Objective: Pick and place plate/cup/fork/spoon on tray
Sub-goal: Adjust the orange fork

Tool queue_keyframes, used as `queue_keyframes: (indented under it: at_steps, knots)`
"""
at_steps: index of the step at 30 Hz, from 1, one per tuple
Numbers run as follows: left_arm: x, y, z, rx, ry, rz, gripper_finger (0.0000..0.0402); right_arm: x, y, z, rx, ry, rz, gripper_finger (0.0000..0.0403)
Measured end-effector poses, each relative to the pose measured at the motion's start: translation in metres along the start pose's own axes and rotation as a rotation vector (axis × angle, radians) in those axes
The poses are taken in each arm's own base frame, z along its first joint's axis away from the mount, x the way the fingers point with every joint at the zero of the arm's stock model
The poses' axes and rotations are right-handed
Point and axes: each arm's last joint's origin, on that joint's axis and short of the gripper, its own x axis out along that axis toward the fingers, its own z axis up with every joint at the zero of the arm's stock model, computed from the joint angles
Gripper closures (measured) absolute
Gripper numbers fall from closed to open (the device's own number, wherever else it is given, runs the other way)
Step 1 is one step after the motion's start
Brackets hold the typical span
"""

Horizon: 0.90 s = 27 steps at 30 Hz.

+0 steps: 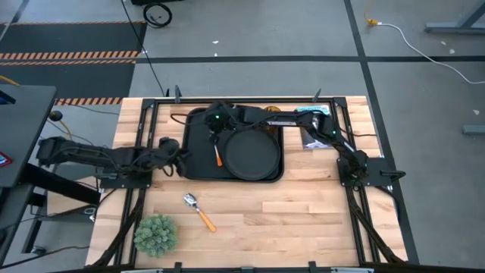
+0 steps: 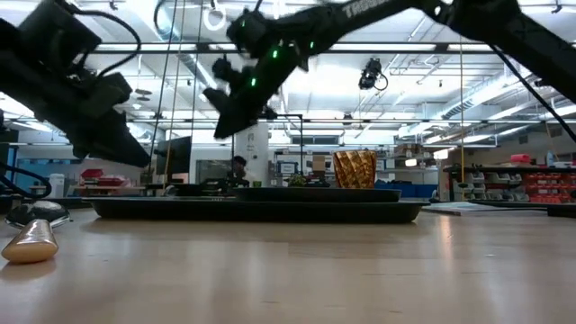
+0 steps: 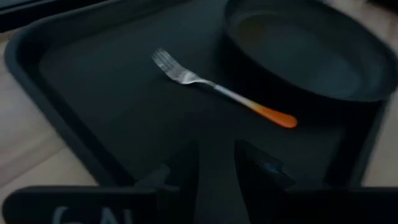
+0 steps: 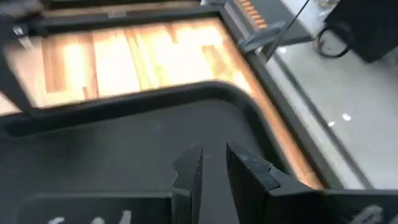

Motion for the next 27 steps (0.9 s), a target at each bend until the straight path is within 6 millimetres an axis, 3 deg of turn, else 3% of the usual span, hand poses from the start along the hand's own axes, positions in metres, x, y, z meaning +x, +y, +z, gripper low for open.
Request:
queue_keyframes:
  at_steps: [11, 21, 27]
  knots:
    - [0.019, 0.010, 0.009, 0.030, 0.000, 0.078, 0.0292, -0.075, 0.004, 0.031, -0.004, -0.026, 0.013, 0.0325]
    - [0.030, 0.017, 0.024, 0.057, 0.015, 0.131, 0.0292, -0.099, 0.036, 0.027, -0.035, 0.027, 0.067, 0.0325]
    - [0.038, 0.018, 0.034, 0.083, 0.042, 0.171, 0.0292, -0.110, 0.059, 0.022, -0.099, 0.045, -0.082, 0.0325]
